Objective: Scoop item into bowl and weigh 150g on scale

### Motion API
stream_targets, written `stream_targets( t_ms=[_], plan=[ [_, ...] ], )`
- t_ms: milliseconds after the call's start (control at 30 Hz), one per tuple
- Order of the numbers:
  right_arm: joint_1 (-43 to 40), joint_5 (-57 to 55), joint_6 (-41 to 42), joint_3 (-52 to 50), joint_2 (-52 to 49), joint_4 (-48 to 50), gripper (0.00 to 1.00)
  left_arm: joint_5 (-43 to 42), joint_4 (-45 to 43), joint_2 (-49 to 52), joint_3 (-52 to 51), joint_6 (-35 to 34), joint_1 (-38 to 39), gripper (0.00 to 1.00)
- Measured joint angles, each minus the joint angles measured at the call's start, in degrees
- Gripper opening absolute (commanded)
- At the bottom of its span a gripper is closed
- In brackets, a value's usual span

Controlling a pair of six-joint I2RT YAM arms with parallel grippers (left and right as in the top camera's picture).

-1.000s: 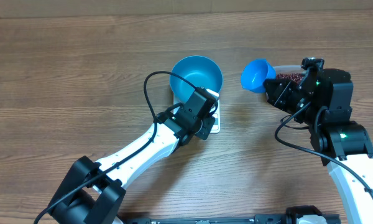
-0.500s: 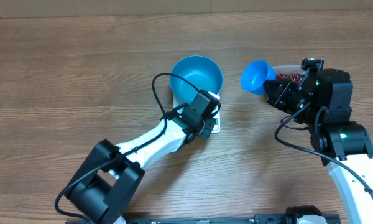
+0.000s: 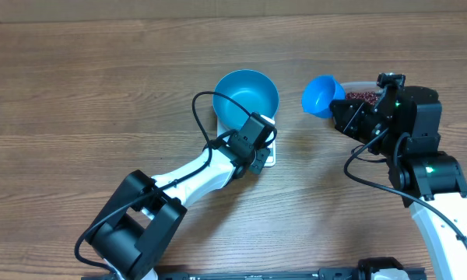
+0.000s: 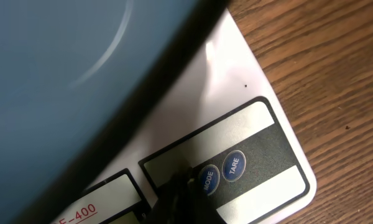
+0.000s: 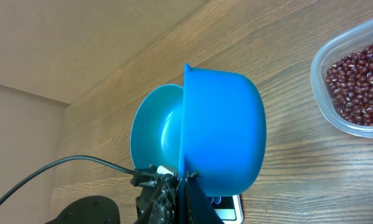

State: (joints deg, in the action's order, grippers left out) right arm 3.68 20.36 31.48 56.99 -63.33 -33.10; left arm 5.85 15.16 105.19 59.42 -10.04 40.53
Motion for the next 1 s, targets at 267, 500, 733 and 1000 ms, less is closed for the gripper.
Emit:
stream_targets(
  t_ms=[267,500,733,1000],
  plan=[
    [0.0,0.0,0.0,0.0,0.0,0.0,0.04,0.0,0.0,0.0,0.0,0.0,0.0,0.04],
    [0.0,0.0,0.0,0.0,0.0,-0.1,0.04,0.0,0.0,0.0,0.0,0.0,0.0,0.04],
    [0.0,0.0,0.0,0.0,0.0,-0.2,0.04,0.3,3.7,0.1,1.8,0.0,0.0,0.04],
    [0.0,0.0,0.0,0.0,0.0,-0.2,0.04,0.4,5.9,-0.1,4.0,0.0,0.0,0.04]
  ],
)
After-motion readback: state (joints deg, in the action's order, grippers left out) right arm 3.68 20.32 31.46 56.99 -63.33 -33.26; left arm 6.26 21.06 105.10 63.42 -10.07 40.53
